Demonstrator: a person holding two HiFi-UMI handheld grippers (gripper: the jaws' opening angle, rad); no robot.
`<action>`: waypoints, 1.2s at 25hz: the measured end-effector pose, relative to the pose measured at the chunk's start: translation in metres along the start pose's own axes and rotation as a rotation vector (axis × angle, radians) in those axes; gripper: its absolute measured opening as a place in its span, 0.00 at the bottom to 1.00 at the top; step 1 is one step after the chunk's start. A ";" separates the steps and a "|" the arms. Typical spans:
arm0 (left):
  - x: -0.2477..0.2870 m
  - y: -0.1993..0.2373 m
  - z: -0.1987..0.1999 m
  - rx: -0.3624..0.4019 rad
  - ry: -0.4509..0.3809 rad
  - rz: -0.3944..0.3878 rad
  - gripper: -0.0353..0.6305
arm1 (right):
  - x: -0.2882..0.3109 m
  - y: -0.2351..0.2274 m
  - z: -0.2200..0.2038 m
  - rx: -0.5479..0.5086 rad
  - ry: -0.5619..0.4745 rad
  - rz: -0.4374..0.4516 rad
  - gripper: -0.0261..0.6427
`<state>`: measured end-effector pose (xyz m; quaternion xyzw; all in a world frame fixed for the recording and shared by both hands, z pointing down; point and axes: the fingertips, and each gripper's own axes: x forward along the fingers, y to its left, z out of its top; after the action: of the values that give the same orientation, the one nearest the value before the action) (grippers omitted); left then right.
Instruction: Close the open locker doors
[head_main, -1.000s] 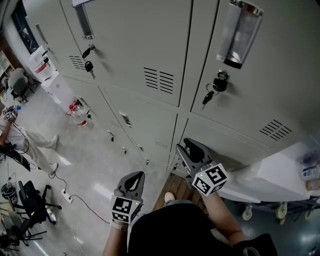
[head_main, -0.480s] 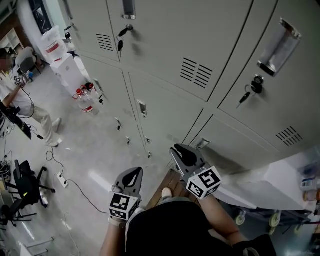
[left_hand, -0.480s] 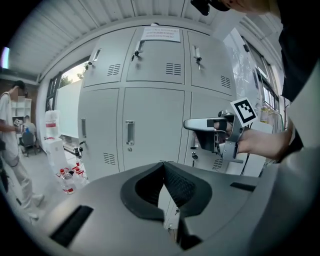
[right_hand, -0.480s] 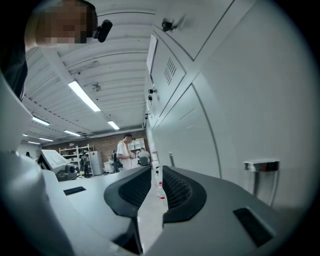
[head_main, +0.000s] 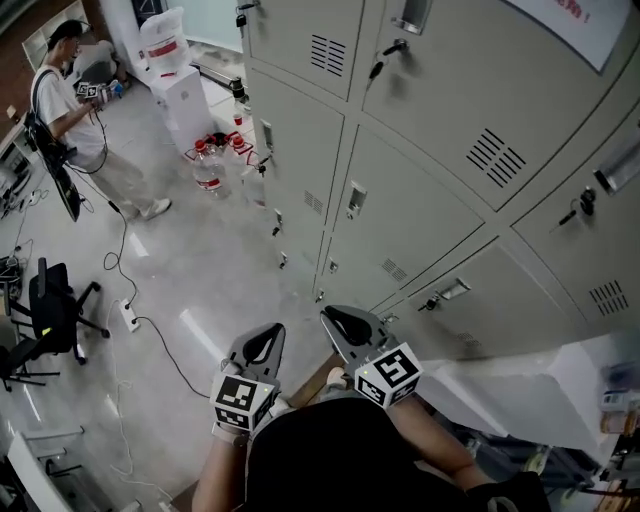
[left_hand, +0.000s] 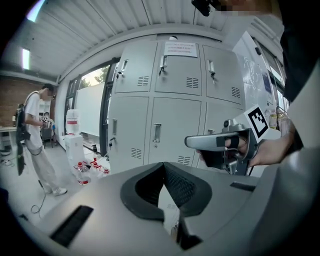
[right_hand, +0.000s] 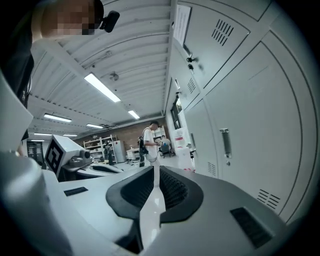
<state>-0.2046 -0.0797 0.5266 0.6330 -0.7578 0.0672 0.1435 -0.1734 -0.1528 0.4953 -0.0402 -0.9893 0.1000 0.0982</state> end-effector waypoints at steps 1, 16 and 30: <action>-0.008 0.006 -0.003 -0.007 -0.001 0.015 0.08 | 0.006 0.011 -0.004 -0.007 0.012 0.021 0.13; -0.116 0.069 -0.031 -0.078 -0.039 0.198 0.08 | 0.056 0.109 -0.032 -0.055 0.086 0.207 0.13; -0.136 0.080 -0.037 -0.072 -0.044 0.236 0.08 | 0.062 0.121 -0.036 -0.066 0.089 0.200 0.13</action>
<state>-0.2566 0.0737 0.5265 0.5353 -0.8318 0.0424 0.1403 -0.2200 -0.0220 0.5163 -0.1465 -0.9778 0.0750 0.1300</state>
